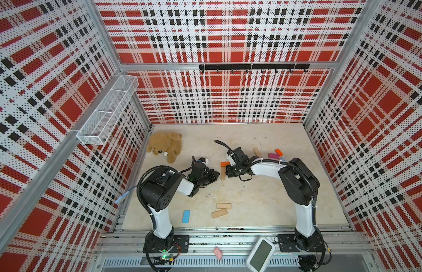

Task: Assemble the letter p with building blocks
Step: Assemble the building block at the center of the board.

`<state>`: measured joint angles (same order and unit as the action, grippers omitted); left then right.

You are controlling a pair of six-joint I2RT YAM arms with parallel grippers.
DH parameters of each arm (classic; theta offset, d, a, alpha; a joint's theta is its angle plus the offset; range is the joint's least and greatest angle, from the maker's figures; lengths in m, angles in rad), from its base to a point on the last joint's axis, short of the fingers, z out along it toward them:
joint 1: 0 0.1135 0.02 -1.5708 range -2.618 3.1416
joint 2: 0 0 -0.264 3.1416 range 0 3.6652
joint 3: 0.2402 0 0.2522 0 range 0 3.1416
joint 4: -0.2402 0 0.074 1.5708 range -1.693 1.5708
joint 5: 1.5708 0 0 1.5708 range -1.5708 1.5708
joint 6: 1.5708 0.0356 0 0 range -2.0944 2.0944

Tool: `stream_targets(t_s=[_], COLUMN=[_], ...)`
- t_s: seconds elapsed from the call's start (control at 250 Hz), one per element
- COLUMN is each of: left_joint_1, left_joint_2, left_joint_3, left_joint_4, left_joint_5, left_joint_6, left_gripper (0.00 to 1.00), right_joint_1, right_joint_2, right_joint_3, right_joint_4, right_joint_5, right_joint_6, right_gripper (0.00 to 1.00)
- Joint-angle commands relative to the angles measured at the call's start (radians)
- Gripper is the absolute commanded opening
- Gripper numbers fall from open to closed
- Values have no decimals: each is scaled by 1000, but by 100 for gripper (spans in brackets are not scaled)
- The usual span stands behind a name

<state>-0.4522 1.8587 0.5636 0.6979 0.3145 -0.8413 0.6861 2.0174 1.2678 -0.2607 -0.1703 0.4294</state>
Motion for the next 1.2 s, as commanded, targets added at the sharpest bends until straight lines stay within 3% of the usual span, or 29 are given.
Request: stream_targets(t_s=[0.0,0.484,0.904,1.196], left_joint_1=[-5,-45,-91,-119], left_joint_2=[85,67,-55,-51], left_joint_3=[-56,-114,-115,-95], left_joint_4=[-91,-44,-192,-206], left_joint_5=[-15,-47,-142,-143], left_joint_6=[-20,-22,14,15], left_gripper=[11,10,10,10], right_joint_1=[6,7,7,6], right_joint_2=[41,41,40,43], right_joint_3=[19,19,21,24], right_joint_4=[-22,-23,-23,-25], right_joint_5=[22,20,19,17], right_joint_6=[-19,-20,-22,-26], right_gripper=[17,17,17,18])
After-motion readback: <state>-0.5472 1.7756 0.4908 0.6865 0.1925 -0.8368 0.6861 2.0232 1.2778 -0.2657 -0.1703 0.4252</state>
